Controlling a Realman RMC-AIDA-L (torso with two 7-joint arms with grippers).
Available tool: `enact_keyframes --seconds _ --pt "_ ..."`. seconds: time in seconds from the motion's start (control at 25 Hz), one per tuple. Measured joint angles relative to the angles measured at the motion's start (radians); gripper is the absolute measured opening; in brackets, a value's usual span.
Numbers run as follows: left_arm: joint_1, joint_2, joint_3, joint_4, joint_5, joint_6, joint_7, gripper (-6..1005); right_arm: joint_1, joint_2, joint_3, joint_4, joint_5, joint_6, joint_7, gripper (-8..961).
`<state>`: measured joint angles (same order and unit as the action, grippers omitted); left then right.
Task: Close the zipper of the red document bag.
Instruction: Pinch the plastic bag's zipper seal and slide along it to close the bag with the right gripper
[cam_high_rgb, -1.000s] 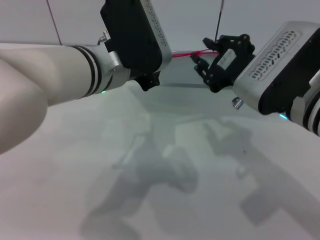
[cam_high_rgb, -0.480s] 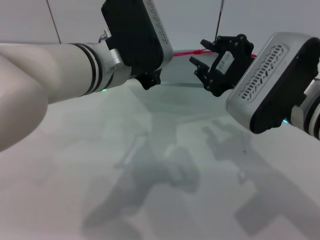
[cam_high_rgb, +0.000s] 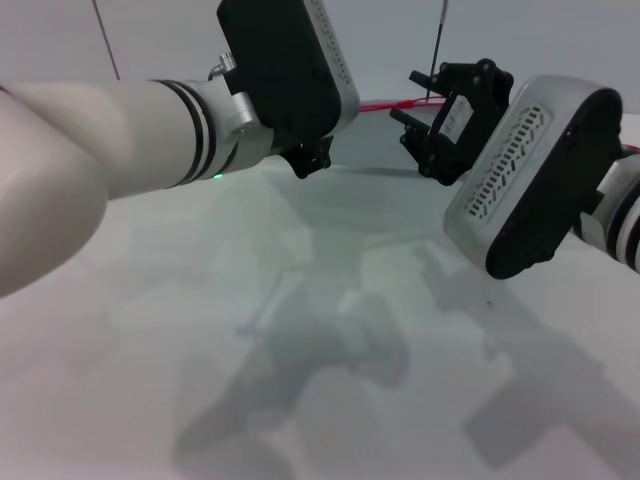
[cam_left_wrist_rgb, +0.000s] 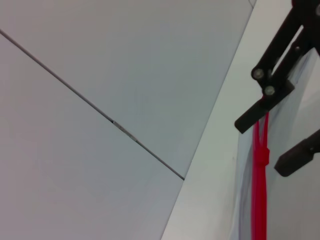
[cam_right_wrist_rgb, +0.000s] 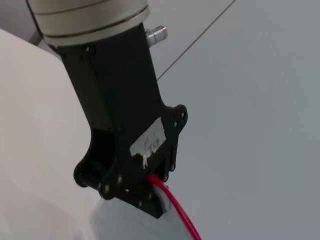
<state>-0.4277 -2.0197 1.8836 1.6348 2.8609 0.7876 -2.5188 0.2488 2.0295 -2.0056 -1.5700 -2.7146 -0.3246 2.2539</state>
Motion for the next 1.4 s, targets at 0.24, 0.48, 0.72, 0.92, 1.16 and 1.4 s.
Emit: enact_keyframes --seconds 0.24,0.48,0.72,0.92,1.16,1.4 --pt "-0.013 0.001 0.0 0.001 0.0 0.009 0.0 119 0.009 0.001 -0.014 0.005 -0.058 -0.006 0.001 333" --pt "-0.016 0.0 0.0 0.001 0.0 0.009 0.0 124 0.03 0.001 -0.025 0.021 -0.07 -0.035 0.003 332" --pt "-0.016 -0.003 0.002 0.01 0.003 0.009 0.0 128 0.045 0.002 -0.02 0.034 -0.07 -0.036 0.011 332" --pt "-0.016 -0.003 0.003 0.011 0.004 0.009 0.0 133 0.055 0.003 -0.006 0.036 -0.07 -0.036 0.06 331" --pt "-0.016 -0.003 0.005 0.011 0.008 0.008 0.0 138 0.056 0.004 0.005 0.036 -0.07 -0.036 0.086 233" --pt "-0.016 -0.002 0.004 0.013 0.008 0.008 0.0 142 0.056 0.003 0.006 0.036 -0.07 -0.037 0.093 120"
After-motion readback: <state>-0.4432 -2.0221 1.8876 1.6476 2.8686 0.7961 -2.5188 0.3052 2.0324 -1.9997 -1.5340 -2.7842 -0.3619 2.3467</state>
